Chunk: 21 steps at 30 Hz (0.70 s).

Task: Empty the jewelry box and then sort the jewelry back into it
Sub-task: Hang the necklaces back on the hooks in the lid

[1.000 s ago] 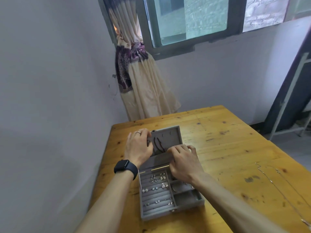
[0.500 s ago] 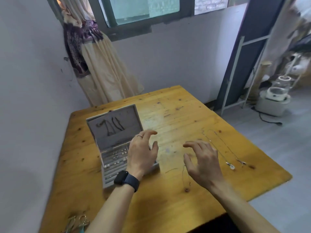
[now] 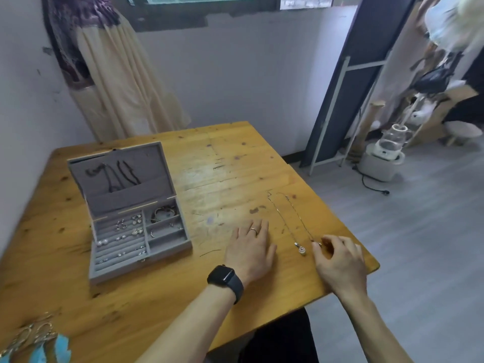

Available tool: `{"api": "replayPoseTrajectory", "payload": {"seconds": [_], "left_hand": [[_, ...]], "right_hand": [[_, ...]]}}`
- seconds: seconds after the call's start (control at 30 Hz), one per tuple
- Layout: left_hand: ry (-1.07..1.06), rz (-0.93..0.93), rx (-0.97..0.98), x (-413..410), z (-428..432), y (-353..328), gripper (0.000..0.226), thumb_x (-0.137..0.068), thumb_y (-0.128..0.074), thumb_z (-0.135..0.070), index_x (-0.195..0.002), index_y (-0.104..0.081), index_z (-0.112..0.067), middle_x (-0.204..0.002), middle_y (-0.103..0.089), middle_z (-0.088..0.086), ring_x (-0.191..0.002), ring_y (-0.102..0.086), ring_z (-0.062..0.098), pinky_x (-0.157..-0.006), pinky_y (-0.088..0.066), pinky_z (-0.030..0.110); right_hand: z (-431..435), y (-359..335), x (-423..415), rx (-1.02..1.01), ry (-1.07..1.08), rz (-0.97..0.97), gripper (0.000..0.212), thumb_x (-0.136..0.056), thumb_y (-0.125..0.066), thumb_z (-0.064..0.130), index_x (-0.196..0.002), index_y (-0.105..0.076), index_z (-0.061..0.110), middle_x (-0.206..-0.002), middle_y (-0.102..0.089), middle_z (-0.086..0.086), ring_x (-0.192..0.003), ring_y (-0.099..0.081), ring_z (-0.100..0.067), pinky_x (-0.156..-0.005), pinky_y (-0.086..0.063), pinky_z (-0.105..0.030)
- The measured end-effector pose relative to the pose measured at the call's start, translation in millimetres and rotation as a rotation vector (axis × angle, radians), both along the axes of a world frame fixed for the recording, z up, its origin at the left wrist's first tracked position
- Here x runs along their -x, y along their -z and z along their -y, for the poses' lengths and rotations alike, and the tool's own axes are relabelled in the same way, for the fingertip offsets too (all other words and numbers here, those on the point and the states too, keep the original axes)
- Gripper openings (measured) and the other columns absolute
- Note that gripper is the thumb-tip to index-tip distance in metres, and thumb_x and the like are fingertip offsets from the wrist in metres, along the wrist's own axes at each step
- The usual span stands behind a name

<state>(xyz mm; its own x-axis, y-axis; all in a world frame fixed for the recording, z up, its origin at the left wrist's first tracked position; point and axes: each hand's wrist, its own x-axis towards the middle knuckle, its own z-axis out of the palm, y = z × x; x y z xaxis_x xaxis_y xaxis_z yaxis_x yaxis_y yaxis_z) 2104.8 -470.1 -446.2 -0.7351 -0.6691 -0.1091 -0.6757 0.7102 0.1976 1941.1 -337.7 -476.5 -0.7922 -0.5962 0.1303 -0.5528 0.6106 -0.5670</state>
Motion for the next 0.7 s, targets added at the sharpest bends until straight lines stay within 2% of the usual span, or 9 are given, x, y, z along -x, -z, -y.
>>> {"api": "replayPoseTrajectory", "payload": {"seconds": [0.2,0.33,0.4,0.43,0.47,0.5,0.53,0.57,0.7], "left_hand": [[-0.013,0.035,0.022,6.1,-6.4,17.6,0.067,-0.104,-0.014,-0.053,-0.16,-0.001,-0.018,-0.167,0.001,0.0,-0.154,0.004,0.019,-0.125,0.001,0.042],[0.005,0.045,-0.007,6.2,-4.0,15.8,0.067,-0.104,-0.018,-0.053,-0.16,-0.006,-0.018,-0.167,-0.003,0.0,-0.154,0.001,0.02,-0.125,-0.003,0.042],[-0.029,-0.028,-0.074,8.7,-1.4,11.9,0.062,-0.103,-0.03,-0.051,-0.157,-0.026,-0.02,-0.165,-0.02,0.0,-0.153,-0.014,0.023,-0.124,-0.015,0.044],[-0.07,-0.126,-0.125,10.4,-1.0,7.6,0.054,-0.101,-0.038,-0.049,-0.148,-0.044,-0.023,-0.158,-0.037,0.0,-0.146,-0.032,0.023,-0.119,-0.029,0.044],[-0.116,-0.254,-0.177,12.5,-2.0,2.1,0.044,-0.098,-0.044,-0.048,-0.133,-0.061,-0.026,-0.143,-0.054,-0.001,-0.13,-0.05,0.02,-0.107,-0.044,0.043],[-0.16,-0.363,-0.235,15.7,-4.7,-5.2,0.037,-0.097,-0.048,-0.047,-0.116,-0.071,-0.026,-0.125,-0.066,-0.001,-0.109,-0.061,0.017,-0.093,-0.053,0.041],[-0.196,-0.43,-0.319,20.0,-8.3,-15.1,0.036,-0.097,-0.049,-0.048,-0.103,-0.075,-0.024,-0.108,-0.072,-0.002,-0.093,-0.065,0.017,-0.083,-0.056,0.039],[-0.232,-0.461,-0.447,24.6,-11.5,-25.5,0.04,-0.098,-0.047,-0.05,-0.098,-0.077,-0.022,-0.099,-0.074,-0.002,-0.086,-0.066,0.017,-0.08,-0.056,0.038],[-0.42,-0.479,-1.143,40.8,-17.5,-53.3,0.051,-0.101,-0.037,-0.056,-0.096,-0.075,-0.023,-0.097,-0.075,-0.008,-0.092,-0.061,0.018,-0.085,-0.046,0.033]], "right_hand": [[2.8,8.6,-5.5,0.058,-0.008,-0.134,0.014,-0.087,-0.071,0.037,-0.088,-0.07,0.023,-0.096,-0.066,0.002,-0.092,-0.053,-0.024,-0.073,-0.045,-0.036],[7.8,2.9,-7.5,-0.036,-0.005,-0.038,0.014,-0.095,-0.061,0.038,-0.093,-0.063,0.024,-0.105,-0.061,0.002,-0.103,-0.053,-0.025,-0.083,-0.039,-0.039],[12.2,-5.5,-3.3,-0.105,-0.038,0.052,0.014,-0.098,-0.054,0.039,-0.095,-0.057,0.025,-0.103,-0.057,0.003,-0.107,-0.052,-0.024,-0.088,-0.039,-0.04],[14.3,-11.4,-0.4,-0.096,-0.06,0.134,0.014,-0.099,-0.053,0.038,-0.095,-0.055,0.025,-0.1,-0.058,0.005,-0.106,-0.054,-0.024,-0.09,-0.042,-0.04],[16.7,-17.1,2.4,-0.038,-0.083,0.231,0.013,-0.099,-0.053,0.037,-0.095,-0.055,0.024,-0.097,-0.062,0.007,-0.103,-0.058,-0.023,-0.09,-0.045,-0.04],[18.7,-23.5,3.8,0.048,-0.102,0.316,0.012,-0.098,-0.054,0.035,-0.094,-0.056,0.023,-0.094,-0.066,0.009,-0.1,-0.061,-0.022,-0.088,-0.048,-0.04],[20.6,-30.1,4.4,0.129,-0.123,0.364,0.01,-0.098,-0.055,0.032,-0.094,-0.057,0.024,-0.091,-0.069,0.011,-0.096,-0.063,-0.018,-0.086,-0.05,-0.039],[22.6,-37.5,4.1,0.191,-0.153,0.385,0.008,-0.098,-0.057,0.03,-0.093,-0.058,0.024,-0.089,-0.071,0.01,-0.093,-0.065,-0.015,-0.084,-0.051,-0.037],[28.3,-67.4,-0.3,0.232,-0.285,0.485,0.008,-0.098,-0.058,0.028,-0.095,-0.061,0.021,-0.089,-0.071,0.004,-0.088,-0.066,-0.012,-0.077,-0.053,-0.03]]}}
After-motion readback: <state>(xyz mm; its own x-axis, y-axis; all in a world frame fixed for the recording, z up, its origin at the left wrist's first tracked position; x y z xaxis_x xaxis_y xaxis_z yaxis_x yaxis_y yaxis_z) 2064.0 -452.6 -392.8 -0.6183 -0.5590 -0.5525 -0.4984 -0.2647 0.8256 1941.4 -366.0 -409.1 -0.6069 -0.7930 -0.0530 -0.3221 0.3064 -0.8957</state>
